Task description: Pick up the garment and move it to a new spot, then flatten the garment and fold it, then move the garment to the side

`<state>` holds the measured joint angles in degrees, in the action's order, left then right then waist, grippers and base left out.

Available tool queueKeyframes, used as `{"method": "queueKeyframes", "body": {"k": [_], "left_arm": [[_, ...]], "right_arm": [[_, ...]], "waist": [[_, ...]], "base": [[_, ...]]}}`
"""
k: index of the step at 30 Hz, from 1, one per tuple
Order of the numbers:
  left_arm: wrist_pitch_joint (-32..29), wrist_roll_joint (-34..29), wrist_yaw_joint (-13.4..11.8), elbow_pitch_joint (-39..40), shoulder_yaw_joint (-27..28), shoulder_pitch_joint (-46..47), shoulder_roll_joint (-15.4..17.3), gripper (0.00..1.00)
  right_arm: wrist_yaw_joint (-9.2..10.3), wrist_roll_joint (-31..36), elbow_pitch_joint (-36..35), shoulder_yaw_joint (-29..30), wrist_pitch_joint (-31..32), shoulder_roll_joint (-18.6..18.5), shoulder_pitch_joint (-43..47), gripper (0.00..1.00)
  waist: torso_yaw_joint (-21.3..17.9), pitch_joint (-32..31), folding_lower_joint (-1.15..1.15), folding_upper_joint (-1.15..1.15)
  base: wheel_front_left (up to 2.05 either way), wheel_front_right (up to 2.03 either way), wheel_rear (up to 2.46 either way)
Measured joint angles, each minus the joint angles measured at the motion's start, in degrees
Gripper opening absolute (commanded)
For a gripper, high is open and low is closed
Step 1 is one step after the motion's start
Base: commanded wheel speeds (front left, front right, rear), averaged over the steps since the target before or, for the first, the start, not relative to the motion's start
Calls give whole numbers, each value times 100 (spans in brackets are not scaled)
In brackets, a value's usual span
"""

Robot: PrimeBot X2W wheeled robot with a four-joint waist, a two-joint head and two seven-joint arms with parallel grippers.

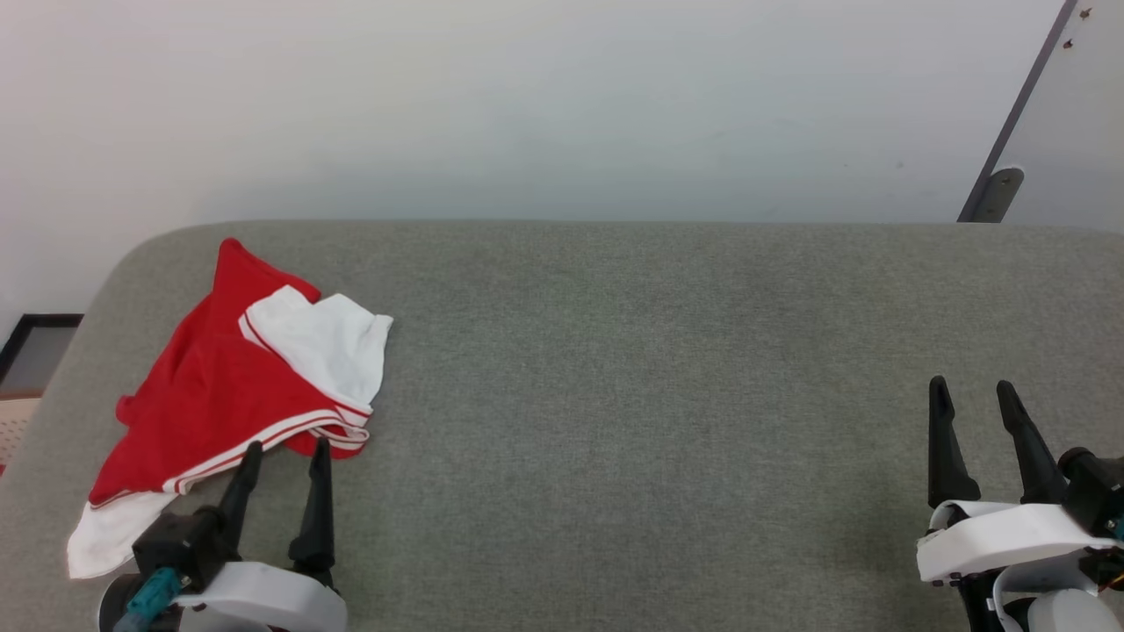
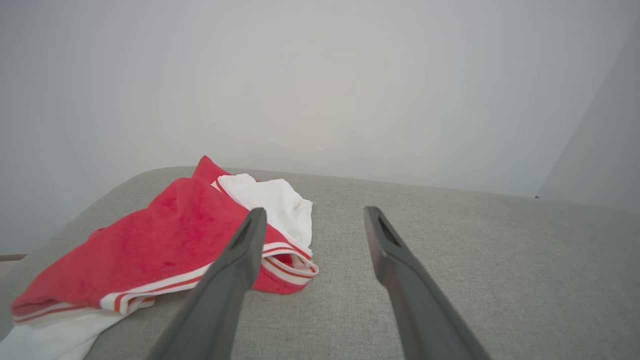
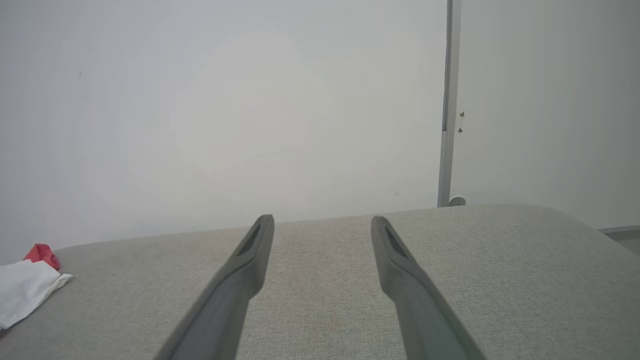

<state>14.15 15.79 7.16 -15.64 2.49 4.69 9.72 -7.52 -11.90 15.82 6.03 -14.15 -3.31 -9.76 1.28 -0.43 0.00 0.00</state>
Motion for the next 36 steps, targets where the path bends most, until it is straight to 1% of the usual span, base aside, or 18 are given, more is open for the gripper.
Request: {"method": "queueKeyframes", "body": {"k": [9,13,15,18,21,27,35,36], "left_arm": [[83,-93,16,79,-177,74,58,100],[98,-126,18,51,-169,116,20,100],[98,-210,15,42,-57,135,-56,100],[99,-448,-20,55,77,181,-156,100],[99,-541,-27,48,176,168,-292,100],[99,-609,-30,73,449,59,-471,100],[99,-671,-105,114,644,-161,-627,100],[99,-671,-105,114,644,-161,-627,100]], "right_arm": [[0,283,-85,64,-83,18,-18,100],[0,297,-91,67,-83,19,-15,100],[0,296,-109,59,-83,20,-7,100],[0,292,-111,26,-85,12,8,100],[0,302,-76,-52,-85,-1,9,100],[0,314,-3,-215,-85,-25,-54,100],[0,229,144,-635,-85,-27,-32,100],[0,229,144,-635,-85,-27,-32,100]], "waist": [[109,23,0,0],[249,36,0,0],[355,46,0,0],[555,67,0,0],[795,87,0,0],[1344,119,0,0],[2163,96,0,0],[2163,96,0,0]], "base": [[0,0,0],[0,0,0],[0,0,0],[0,0,0],[0,0,0],[0,0,0],[0,0,0],[0,0,0]]}}
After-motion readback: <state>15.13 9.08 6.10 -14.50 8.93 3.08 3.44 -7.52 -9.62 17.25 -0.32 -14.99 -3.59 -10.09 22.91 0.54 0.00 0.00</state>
